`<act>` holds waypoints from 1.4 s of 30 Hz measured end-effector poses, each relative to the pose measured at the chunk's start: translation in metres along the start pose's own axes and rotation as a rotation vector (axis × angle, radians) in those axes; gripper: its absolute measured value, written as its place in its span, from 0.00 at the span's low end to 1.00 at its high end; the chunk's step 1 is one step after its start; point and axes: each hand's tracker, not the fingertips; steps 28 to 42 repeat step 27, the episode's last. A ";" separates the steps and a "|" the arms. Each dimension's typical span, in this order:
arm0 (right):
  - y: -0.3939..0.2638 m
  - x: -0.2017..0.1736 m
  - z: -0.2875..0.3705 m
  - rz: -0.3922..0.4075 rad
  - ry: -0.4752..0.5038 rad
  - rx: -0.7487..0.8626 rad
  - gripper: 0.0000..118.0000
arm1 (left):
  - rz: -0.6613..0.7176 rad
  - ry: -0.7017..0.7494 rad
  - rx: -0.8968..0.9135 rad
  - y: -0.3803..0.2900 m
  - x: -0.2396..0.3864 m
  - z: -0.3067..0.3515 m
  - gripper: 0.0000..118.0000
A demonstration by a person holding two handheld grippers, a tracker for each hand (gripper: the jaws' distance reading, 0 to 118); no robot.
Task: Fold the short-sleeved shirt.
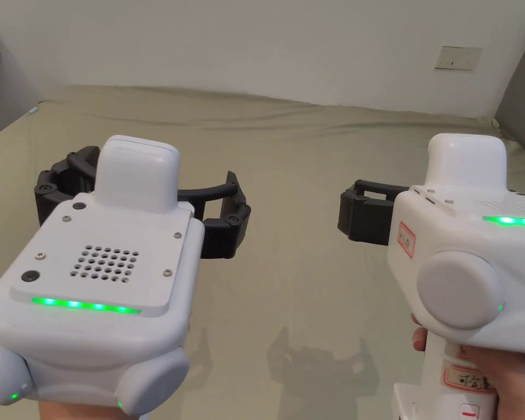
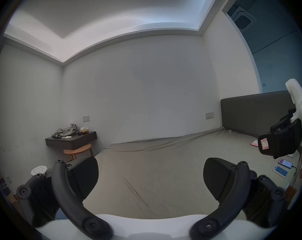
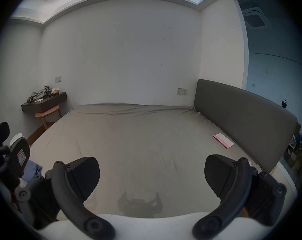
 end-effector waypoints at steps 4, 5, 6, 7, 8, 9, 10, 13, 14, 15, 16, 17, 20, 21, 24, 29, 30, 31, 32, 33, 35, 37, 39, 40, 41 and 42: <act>-0.003 0.004 0.007 -0.028 0.079 0.047 1.00 | 0.002 -0.011 0.006 0.004 -0.002 -0.001 1.00; -0.002 0.005 0.007 -0.025 0.086 0.051 1.00 | 0.003 -0.009 0.008 0.005 -0.001 -0.001 1.00; -0.002 0.004 0.007 -0.028 0.088 0.049 1.00 | 0.002 -0.008 0.009 0.005 -0.001 -0.001 1.00; -0.002 0.004 0.007 -0.029 0.086 0.049 1.00 | 0.002 -0.009 0.011 0.006 -0.001 -0.001 1.00; -0.002 0.004 0.007 -0.031 0.082 0.052 1.00 | 0.003 -0.010 0.011 0.007 -0.001 -0.001 1.00; -0.002 0.004 0.007 -0.031 0.078 0.050 1.00 | 0.004 -0.012 0.012 0.007 -0.001 -0.001 1.00; -0.002 0.005 0.007 -0.030 0.075 0.049 1.00 | 0.005 -0.013 0.012 0.007 0.000 -0.001 1.00; -0.003 0.006 0.004 -0.033 0.077 0.043 1.00 | 0.002 -0.013 0.010 0.007 0.001 -0.001 1.00; -0.004 0.007 0.003 -0.037 0.080 0.038 1.00 | 0.001 -0.014 0.010 0.007 0.002 -0.001 1.00; -0.004 0.006 0.002 -0.039 0.081 0.031 1.00 | 0.000 -0.016 0.009 0.007 0.002 -0.002 1.00; -0.005 0.007 0.002 -0.042 0.083 0.027 1.00 | 0.000 -0.019 0.006 0.006 0.003 -0.002 1.00; -0.006 0.008 0.002 -0.046 0.087 0.026 1.00 | 0.000 -0.019 0.005 0.006 0.003 -0.002 1.00; -0.008 0.006 0.002 -0.045 0.093 0.028 1.00 | -0.003 -0.019 0.000 0.005 0.005 -0.003 1.00; -0.009 0.007 0.002 -0.048 0.094 0.031 1.00 | -0.004 -0.020 -0.002 0.005 0.005 -0.003 1.00; -0.009 0.004 0.001 -0.028 0.118 0.024 1.00 | -0.003 -0.021 -0.004 0.004 0.006 -0.003 1.00; -0.011 0.000 0.002 -0.014 0.085 0.030 1.00 | -0.006 -0.022 -0.008 0.004 0.007 -0.004 1.00; -0.011 0.000 0.002 -0.014 0.085 0.030 1.00 | -0.006 -0.022 -0.008 0.004 0.007 -0.004 1.00; -0.011 0.000 0.002 -0.014 0.085 0.030 1.00 | -0.006 -0.022 -0.008 0.004 0.007 -0.004 1.00; -0.011 0.000 0.002 -0.014 0.085 0.030 1.00 | -0.006 -0.022 -0.008 0.004 0.007 -0.004 1.00; -0.011 0.000 0.002 -0.014 0.085 0.030 1.00 | -0.006 -0.022 -0.008 0.004 0.007 -0.004 1.00; -0.011 0.000 0.002 -0.014 0.085 0.030 1.00 | -0.006 -0.022 -0.008 0.004 0.007 -0.004 1.00; -0.011 0.000 0.002 -0.014 0.085 0.030 1.00 | -0.006 -0.022 -0.008 0.004 0.007 -0.004 1.00; -0.011 0.000 0.002 -0.014 0.085 0.030 1.00 | -0.006 -0.022 -0.008 0.004 0.007 -0.004 1.00; -0.011 0.000 0.002 -0.014 0.085 0.030 1.00 | -0.006 -0.022 -0.008 0.004 0.007 -0.004 1.00; -0.011 0.000 0.002 -0.014 0.085 0.030 1.00 | -0.006 -0.022 -0.008 0.004 0.007 -0.004 1.00; -0.011 0.000 0.002 -0.014 0.085 0.030 1.00 | -0.006 -0.022 -0.008 0.004 0.007 -0.004 1.00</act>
